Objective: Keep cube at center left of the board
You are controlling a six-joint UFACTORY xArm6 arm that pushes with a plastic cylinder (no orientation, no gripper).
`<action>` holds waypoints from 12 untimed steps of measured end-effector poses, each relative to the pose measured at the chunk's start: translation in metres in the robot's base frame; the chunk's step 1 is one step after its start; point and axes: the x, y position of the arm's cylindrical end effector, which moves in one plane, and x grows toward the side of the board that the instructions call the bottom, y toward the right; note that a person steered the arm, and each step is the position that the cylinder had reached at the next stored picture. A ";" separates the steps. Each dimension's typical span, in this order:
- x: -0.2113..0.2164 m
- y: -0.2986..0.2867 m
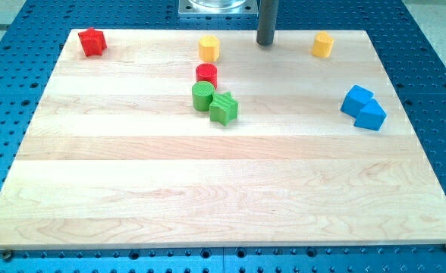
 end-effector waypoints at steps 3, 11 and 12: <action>0.125 0.040; 0.257 0.097; 0.278 0.065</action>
